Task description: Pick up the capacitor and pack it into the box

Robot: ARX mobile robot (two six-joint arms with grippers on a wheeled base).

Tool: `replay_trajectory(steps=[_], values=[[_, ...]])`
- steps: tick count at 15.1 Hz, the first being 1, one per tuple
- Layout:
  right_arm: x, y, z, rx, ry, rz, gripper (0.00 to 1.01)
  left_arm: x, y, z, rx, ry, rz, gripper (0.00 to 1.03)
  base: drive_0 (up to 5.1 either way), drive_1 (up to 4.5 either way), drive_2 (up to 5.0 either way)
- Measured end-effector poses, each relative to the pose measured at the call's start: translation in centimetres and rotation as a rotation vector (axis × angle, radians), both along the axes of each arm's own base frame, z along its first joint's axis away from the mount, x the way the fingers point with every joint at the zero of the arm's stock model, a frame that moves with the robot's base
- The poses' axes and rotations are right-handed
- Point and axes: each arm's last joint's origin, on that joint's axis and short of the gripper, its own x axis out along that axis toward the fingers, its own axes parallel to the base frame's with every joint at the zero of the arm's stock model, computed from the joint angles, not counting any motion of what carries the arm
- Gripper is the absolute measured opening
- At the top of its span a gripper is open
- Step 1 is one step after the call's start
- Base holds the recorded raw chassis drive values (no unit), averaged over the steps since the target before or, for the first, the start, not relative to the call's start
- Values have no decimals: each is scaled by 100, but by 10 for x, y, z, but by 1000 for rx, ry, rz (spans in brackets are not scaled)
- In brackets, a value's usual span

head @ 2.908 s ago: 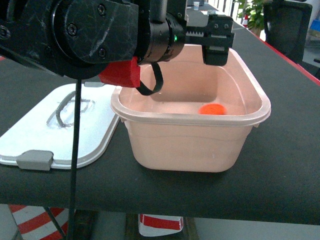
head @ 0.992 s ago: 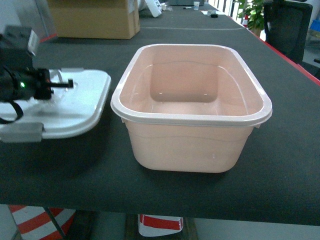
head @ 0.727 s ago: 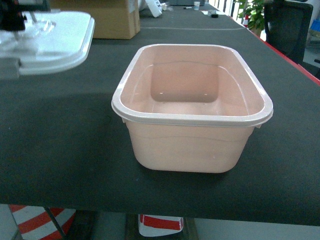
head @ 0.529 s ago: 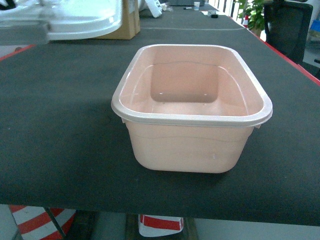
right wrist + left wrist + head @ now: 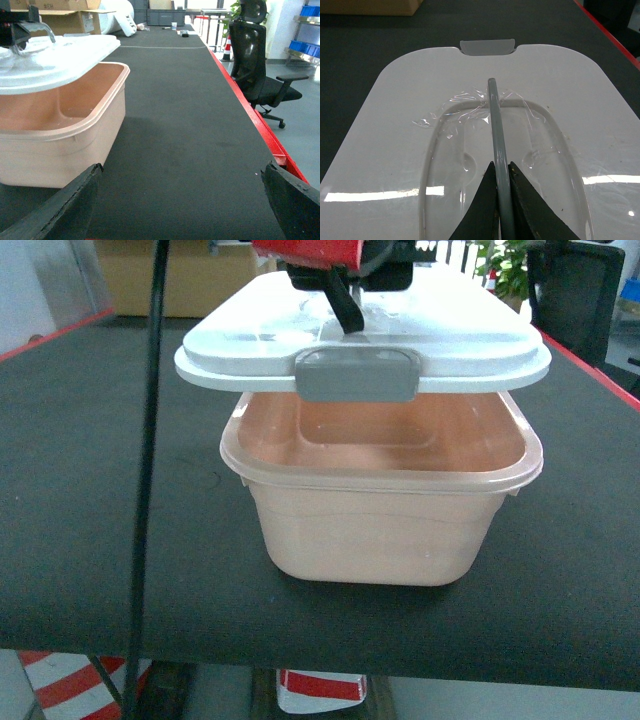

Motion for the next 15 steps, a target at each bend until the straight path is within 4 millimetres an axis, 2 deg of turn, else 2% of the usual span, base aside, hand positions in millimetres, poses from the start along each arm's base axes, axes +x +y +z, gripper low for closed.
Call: replay_trajectory(steps=[7,11,14,15], values=[[0,0,0,0,0,0,98,9,-11,-37,36,53,2,2,0,0,0],[0,0,0,0,0,0,98,11,-18,-45,44,69,-13,2,0,0,0],[0,0,0,0,0,0,98,11,-22,-45,30,59,-35,2,0,0,0],[0,0,0,0,0,0,98,12,-23,-44,13,44,-51,12,0,0,0]])
